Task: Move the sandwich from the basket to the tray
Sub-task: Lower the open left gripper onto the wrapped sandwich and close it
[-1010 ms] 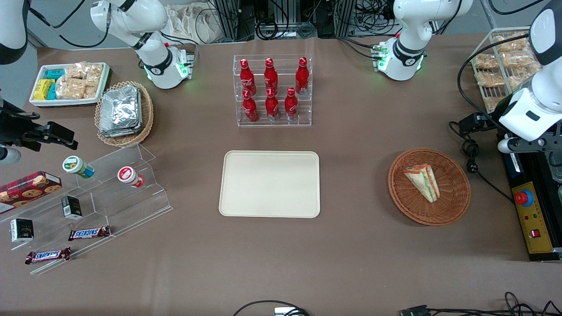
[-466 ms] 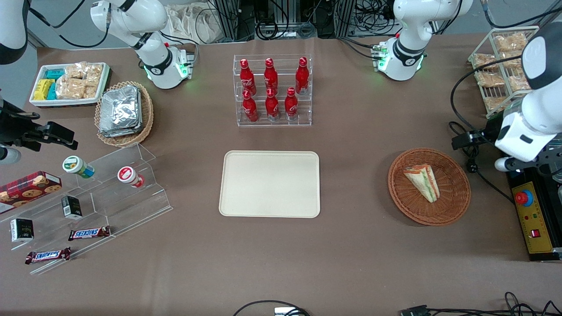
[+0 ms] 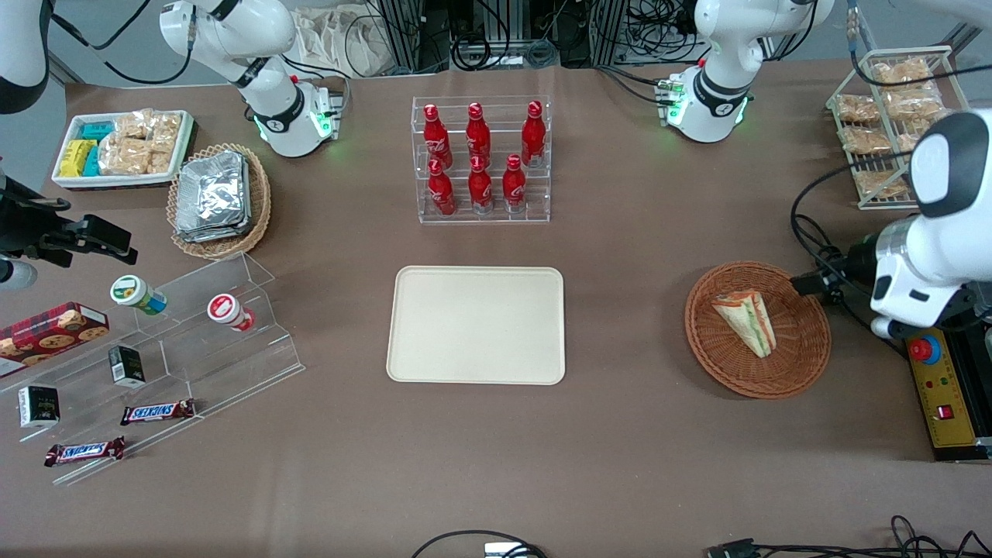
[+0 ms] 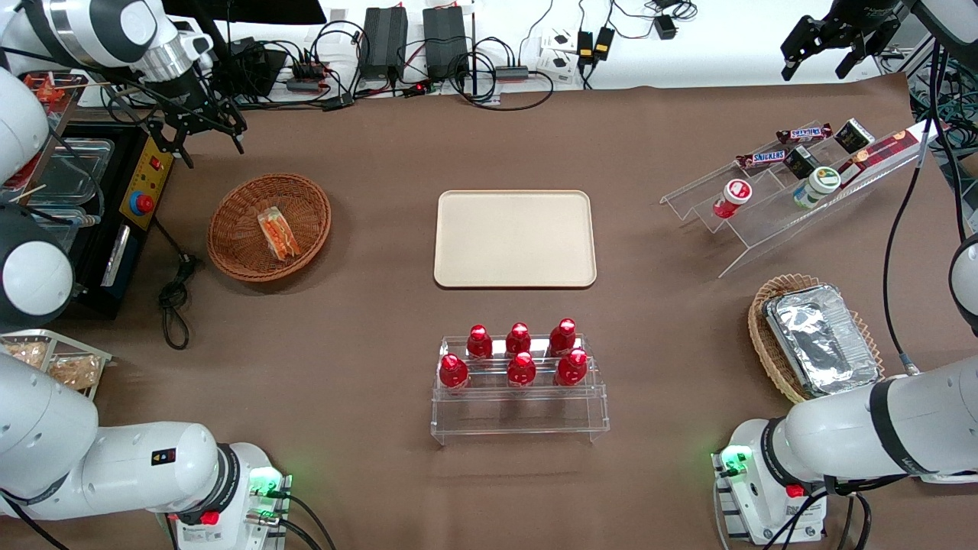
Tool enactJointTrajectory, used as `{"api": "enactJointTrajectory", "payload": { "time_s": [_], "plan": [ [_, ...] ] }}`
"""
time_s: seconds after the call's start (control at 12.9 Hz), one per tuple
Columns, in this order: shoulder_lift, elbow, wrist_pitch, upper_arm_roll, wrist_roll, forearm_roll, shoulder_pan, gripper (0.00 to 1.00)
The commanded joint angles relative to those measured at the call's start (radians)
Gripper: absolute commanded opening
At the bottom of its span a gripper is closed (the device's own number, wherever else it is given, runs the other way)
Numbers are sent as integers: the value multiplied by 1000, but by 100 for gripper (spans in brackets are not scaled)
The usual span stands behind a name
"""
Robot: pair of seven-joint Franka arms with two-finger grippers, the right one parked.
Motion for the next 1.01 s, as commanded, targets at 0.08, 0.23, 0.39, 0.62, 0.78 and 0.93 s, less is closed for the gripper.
{"api": "enactJointTrajectory", "payload": {
  "time_s": [0.08,0.23,0.39,0.62,0.78,0.93],
  "plan": [
    [84,15,44,-7,-36,-13,28,99],
    [133,15,78,-7,-67,-23,32,99],
    [179,15,116,-7,-102,-37,32,99],
    [246,13,178,-9,-130,-52,32,99],
    [280,10,199,-9,-130,-72,32,99],
    [306,-2,244,-9,-131,-85,32,99]
  ]
}}
